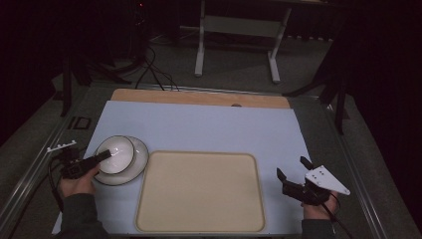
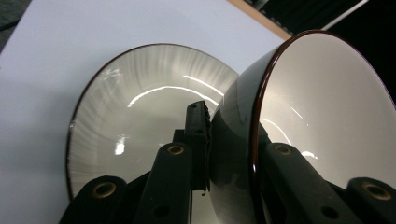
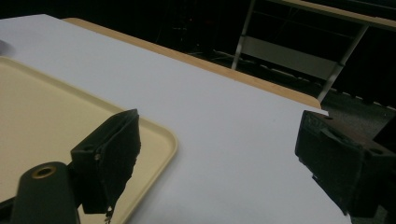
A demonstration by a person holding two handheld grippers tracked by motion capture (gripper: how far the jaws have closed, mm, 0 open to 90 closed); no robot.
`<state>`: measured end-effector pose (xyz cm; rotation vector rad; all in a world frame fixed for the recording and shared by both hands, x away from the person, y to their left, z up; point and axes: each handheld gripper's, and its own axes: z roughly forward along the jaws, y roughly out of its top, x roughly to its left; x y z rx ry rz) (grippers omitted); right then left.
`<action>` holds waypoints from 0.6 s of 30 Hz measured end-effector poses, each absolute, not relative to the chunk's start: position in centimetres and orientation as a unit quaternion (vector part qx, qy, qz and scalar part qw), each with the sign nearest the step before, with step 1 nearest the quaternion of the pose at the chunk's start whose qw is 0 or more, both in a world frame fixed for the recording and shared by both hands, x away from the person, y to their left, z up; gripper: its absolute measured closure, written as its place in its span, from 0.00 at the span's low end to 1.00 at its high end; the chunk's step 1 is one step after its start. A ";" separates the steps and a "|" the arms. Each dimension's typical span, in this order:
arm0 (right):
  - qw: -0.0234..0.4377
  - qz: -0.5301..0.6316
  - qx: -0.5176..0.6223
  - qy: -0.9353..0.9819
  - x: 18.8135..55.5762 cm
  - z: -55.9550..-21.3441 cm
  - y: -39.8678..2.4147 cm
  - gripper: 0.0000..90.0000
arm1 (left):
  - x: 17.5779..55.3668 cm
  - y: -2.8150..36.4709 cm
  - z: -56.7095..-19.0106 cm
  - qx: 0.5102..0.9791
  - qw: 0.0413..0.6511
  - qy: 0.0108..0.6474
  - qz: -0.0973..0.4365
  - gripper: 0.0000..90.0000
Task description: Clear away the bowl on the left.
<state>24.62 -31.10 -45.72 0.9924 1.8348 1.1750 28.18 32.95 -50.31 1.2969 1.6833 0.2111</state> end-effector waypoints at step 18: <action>0.365 0.457 0.386 0.713 24.6 -45.7 -31.1 0.15 | 27.5 32.2 -49.0 0.534 0.503 0.673 0.095 0.88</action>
